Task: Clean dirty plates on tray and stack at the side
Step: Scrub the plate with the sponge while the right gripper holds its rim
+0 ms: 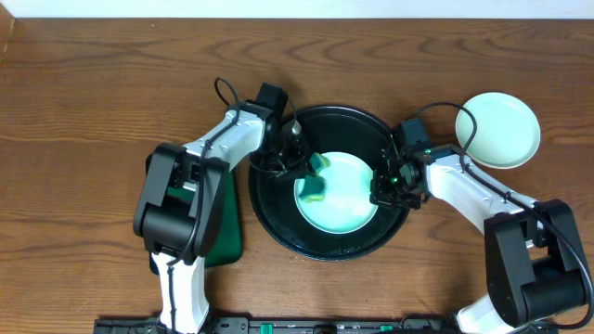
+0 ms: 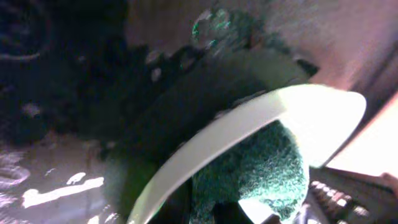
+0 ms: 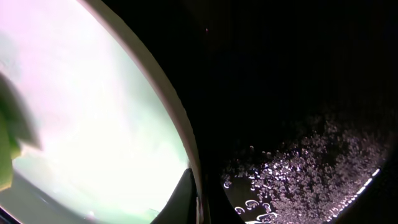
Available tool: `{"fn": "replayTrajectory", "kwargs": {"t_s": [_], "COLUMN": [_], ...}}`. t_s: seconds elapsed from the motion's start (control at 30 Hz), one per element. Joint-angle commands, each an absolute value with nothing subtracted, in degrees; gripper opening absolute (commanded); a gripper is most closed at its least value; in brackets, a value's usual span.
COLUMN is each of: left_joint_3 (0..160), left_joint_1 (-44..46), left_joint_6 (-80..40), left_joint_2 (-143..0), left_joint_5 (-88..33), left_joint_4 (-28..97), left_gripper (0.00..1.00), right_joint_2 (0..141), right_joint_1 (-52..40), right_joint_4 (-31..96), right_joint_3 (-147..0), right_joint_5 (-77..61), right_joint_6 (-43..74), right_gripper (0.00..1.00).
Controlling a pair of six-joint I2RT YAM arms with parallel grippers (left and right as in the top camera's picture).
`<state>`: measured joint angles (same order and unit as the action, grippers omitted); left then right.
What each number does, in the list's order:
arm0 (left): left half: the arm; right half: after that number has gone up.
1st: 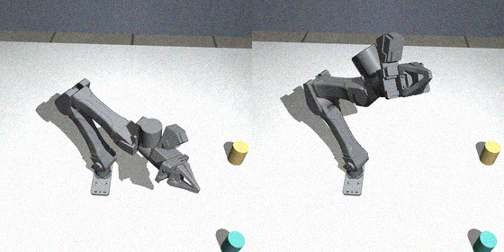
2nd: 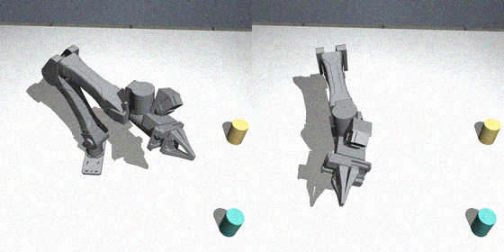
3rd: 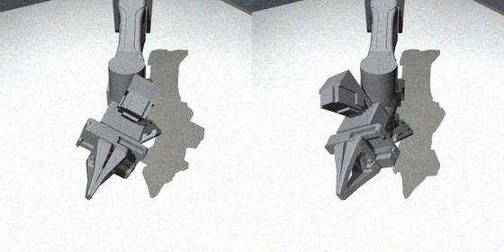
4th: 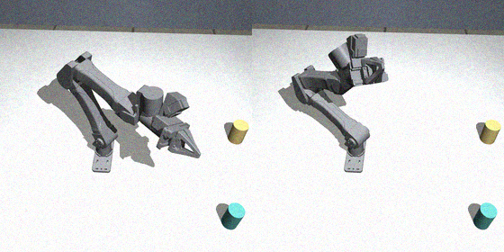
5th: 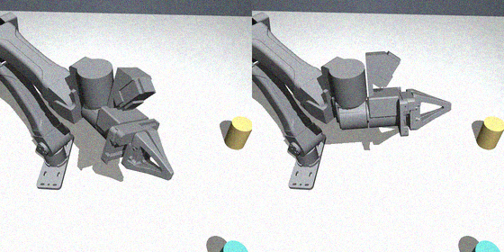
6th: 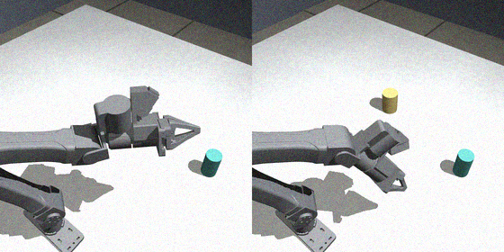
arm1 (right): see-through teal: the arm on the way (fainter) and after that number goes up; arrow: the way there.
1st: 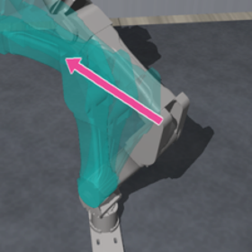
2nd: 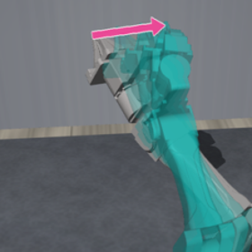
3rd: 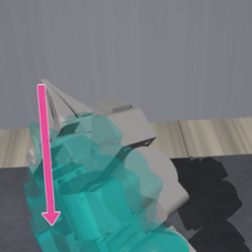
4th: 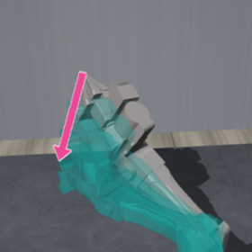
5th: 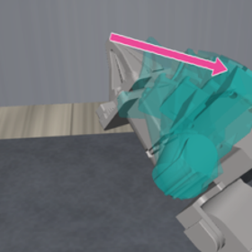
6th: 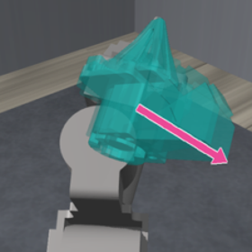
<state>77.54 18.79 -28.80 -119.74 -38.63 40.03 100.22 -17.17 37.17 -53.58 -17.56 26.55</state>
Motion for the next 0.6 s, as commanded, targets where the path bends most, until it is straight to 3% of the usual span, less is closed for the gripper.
{"fn": "replayTrajectory", "kwargs": {"t_s": [0.0, 0.57], "left_joint_3": [74.1, 75.3], "left_joint_1": [14.7, 22.3], "left_joint_6": [-28.3, -23.1], "left_joint_2": [-123.3, -110.0], "left_joint_5": [-5.4, 2.5], "left_joint_4": [45.8, 43.0], "left_gripper": [0.07, 0.07], "right_joint_2": [102.4, 102.4], "right_joint_1": [-17.5, -17.5], "right_joint_4": [39.0, 39.0], "right_joint_3": [-51.4, -51.4], "right_joint_5": [-12.3, -12.3], "right_joint_6": [26.1, 26.8], "right_gripper": [0.01, 0.01]}}
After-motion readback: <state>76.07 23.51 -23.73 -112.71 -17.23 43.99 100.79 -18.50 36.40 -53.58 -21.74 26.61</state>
